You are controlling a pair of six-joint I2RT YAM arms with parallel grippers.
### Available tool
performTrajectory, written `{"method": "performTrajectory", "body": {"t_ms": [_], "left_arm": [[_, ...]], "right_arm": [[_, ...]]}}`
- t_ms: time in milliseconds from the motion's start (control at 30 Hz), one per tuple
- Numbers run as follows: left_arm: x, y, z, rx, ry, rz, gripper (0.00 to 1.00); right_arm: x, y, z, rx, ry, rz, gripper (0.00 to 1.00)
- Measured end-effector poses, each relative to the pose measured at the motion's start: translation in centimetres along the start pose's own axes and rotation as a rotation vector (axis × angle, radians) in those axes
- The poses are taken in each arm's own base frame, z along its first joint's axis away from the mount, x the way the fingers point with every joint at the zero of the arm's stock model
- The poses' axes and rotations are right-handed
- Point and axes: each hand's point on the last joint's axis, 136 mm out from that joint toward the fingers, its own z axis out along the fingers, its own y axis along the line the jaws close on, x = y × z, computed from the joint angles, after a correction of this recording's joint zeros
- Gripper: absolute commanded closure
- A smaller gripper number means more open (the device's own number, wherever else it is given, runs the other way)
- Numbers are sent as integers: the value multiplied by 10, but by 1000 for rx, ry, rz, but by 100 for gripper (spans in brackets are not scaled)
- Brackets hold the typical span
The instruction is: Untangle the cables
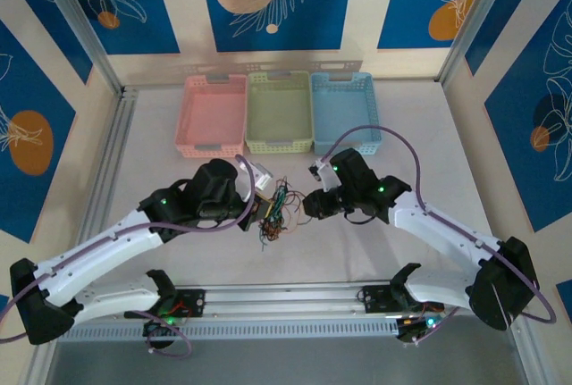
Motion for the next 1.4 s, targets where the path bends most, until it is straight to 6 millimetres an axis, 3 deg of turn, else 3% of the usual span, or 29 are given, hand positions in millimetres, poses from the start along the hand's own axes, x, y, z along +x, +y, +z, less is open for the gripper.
{"method": "performTrajectory", "body": {"t_ms": [167,300,433,567,633,900,1067,1267,1400], "left_arm": [[2,13,-11,-81,-8,-18,100],[1,29,-27,-187,-35,-38,100],[2,47,-56,-303,-91,-67,100],[4,62,-88,-399,-160,-95,100],[9,68,-101,-437,-176,-106,100],[28,94,-130,-602,-156,-128,100],[30,107,-162,-723,-173,-123,100],[39,119,-197,-834,-209,-125,100],[44,125,-206,-890,-197,-116,100]], "right_arm": [[-8,-9,-9,49,-44,8,100],[-25,-33,-33,123,-151,72,100],[-35,-86,-69,235,-296,259,100],[-19,-144,-95,320,-395,502,100],[-12,-159,-102,332,-418,579,100],[-5,-190,-119,381,-472,711,100],[6,-218,-135,434,-513,836,100],[13,-234,-152,473,-570,917,100],[17,-243,-164,497,-610,959,100]]}}
